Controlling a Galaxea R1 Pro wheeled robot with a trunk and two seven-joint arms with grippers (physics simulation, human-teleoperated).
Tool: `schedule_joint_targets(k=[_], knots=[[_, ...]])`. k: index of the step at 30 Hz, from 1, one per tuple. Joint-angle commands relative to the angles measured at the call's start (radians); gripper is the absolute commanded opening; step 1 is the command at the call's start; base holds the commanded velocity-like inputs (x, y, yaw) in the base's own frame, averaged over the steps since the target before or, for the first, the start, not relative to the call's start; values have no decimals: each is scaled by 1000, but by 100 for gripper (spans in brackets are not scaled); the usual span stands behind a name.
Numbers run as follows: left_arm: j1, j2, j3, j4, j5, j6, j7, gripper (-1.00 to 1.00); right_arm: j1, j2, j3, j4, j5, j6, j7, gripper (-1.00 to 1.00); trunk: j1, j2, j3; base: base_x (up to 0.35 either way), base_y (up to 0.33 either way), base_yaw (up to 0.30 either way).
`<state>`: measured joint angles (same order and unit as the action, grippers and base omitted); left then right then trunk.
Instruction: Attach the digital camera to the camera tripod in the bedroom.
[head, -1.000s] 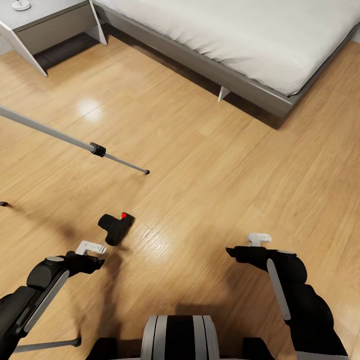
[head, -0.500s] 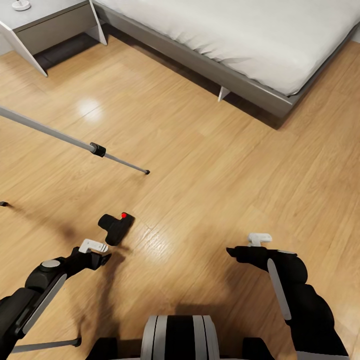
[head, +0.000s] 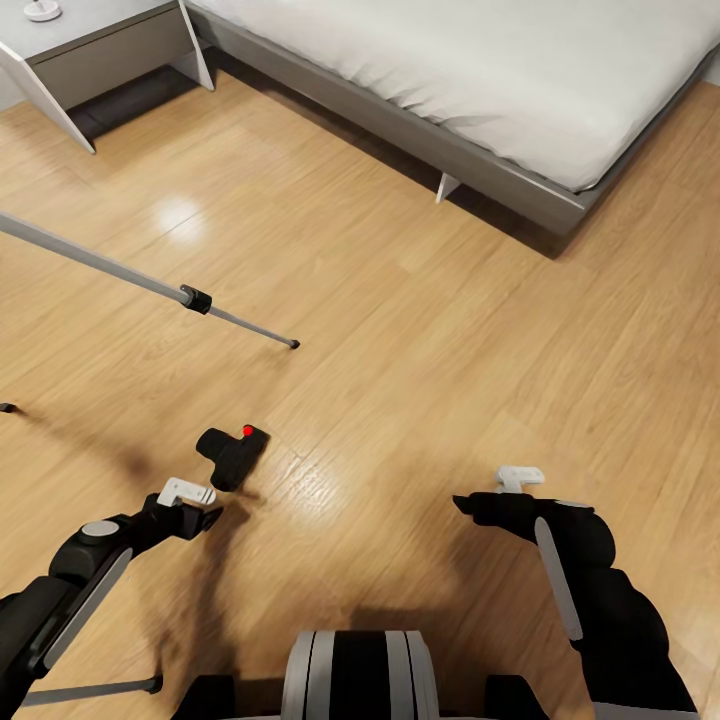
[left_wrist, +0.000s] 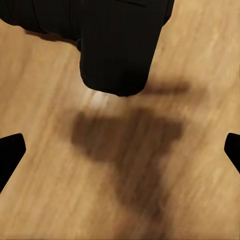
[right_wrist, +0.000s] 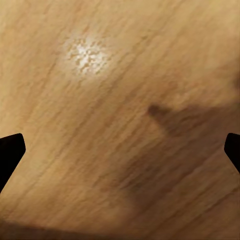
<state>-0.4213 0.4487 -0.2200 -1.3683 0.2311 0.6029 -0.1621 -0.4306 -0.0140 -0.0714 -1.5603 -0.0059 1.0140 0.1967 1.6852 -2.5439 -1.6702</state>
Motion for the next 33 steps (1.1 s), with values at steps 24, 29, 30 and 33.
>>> schedule_joint_targets(k=[24, 29, 30, 33], knots=[[1, -11, -1, 47, 1, -119, -65, 100, 0, 3, -1, 0, 5, 4, 3, 100, 0, 0, -1, 0, 0, 0], [1, -12, -1, 52, 1, -121, -68, 100, 0, 4, -1, 0, 6, 3, 2, 100, 0, 0, -1, 0, 0, 0], [1, -12, -1, 53, 2, -121, -68, 100, 0, 4, -1, 0, 6, 3, 2, 100, 0, 0, -1, 0, 0, 0], [1, -13, -2, 61, 1, -121, -68, 100, 0, 2, -1, 0, 7, 3, 1, 100, 0, 0, -1, 0, 0, 0]])
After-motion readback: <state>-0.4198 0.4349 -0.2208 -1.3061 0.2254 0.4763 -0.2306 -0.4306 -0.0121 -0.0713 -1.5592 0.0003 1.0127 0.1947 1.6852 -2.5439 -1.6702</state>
